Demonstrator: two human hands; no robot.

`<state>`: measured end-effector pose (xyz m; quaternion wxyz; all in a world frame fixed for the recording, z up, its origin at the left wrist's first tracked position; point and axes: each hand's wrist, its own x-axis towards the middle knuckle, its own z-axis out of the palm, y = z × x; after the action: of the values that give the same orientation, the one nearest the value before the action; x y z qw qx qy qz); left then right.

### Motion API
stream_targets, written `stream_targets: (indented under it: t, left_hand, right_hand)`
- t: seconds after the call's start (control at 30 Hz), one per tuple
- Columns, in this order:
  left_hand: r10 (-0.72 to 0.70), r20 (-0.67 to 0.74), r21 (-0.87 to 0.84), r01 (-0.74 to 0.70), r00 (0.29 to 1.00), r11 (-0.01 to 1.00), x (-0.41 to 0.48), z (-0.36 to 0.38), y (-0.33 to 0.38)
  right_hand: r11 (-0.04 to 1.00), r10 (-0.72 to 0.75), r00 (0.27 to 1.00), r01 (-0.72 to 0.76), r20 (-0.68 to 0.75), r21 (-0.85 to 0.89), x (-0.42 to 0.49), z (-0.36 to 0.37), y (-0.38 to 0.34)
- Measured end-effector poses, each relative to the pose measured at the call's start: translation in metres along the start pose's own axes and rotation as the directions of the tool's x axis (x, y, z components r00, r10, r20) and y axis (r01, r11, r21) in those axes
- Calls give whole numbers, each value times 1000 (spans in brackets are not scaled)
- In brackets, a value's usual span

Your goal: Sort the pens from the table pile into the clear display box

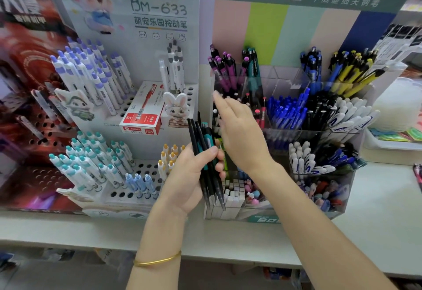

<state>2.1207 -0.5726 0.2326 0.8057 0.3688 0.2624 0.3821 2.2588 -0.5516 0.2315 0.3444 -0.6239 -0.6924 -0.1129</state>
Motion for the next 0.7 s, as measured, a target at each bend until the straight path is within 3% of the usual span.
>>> stream_targets:
  t: [0.07, 0.2, 0.27, 0.33, 0.37, 0.5, 0.7]
  left_hand:
    - [-13, 52, -42, 15, 999, 999, -1, -3, 0]
    - [-7, 95, -83, 15, 995, 996, -1, -3, -2]
    - [-1, 128, -73, 10, 992, 997, 0, -1, -3]
    - [0, 157, -38, 6, 988, 999, 0, 3, -3]
    - [0, 168, -27, 4, 986, 1000, 0, 5, -3]
    - [-59, 221, 12, 58, 974, 998, -3, 10, -4]
    - [-155, 239, 85, 138, 959, 987, -4, 18, -1]
  right_hand:
    - [992, 70, 997, -71, 6, 108, 1, -13, 0]
    - [922, 220, 966, -160, -137, 354, -8, -40, -6]
    - [818, 313, 949, -287, 34, 498, -11, -54, -14]
    - [700, 337, 888, -458, 313, 547, -12, -62, -18]
    - [662, 329, 861, -503, 388, 555, -13, -65, -18]
    - [481, 358, 785, -620, 506, 620, -16, -70, -7]
    - [364, 347, 744, -668, 571, 649, -21, -73, 6]
